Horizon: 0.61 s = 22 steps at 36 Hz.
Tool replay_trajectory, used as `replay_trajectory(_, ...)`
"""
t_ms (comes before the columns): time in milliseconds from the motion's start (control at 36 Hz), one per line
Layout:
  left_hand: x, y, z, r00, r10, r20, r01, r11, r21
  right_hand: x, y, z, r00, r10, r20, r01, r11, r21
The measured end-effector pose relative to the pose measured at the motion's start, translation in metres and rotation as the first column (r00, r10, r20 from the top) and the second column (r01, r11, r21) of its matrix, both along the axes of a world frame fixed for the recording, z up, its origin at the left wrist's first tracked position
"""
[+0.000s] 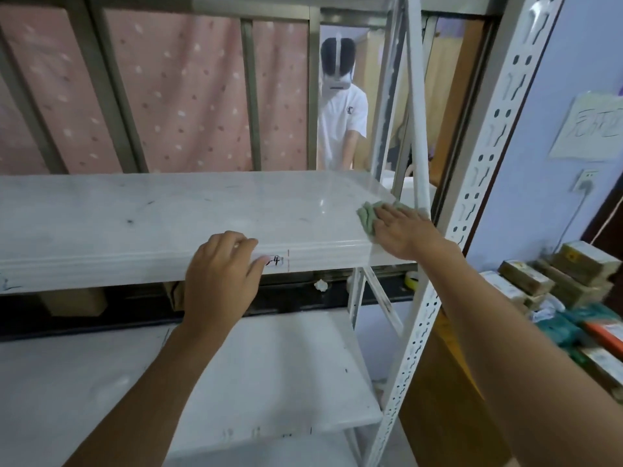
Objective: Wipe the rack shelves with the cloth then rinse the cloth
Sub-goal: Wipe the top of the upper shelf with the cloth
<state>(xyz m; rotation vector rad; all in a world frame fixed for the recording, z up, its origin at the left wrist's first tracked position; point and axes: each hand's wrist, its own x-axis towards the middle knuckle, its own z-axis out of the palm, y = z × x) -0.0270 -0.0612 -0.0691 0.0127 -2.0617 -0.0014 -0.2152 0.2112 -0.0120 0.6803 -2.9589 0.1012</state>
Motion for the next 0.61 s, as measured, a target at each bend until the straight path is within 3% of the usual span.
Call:
replay_trajectory(139,0.003,-0.015,0.001,0.999,-0.016,-0.029,0.016,1.0,0.001,0.0,-0.032,-0.006,0.996,0.084,0.007,-0.085,0.994,0.064)
replay_trajectory(389,0.005,-0.024,0.018,0.992,-0.126,0.02,0.125,0.992,0.031,0.078,-0.126,0.0,0.951,0.31,0.016,-0.31,0.951,0.007)
replay_trajectory(611,0.002,-0.032,0.019,0.984,-0.177,0.031,0.176,0.984,0.04,0.098,-0.108,-0.011,0.984,0.166,-0.069,-0.174,0.977,-0.124)
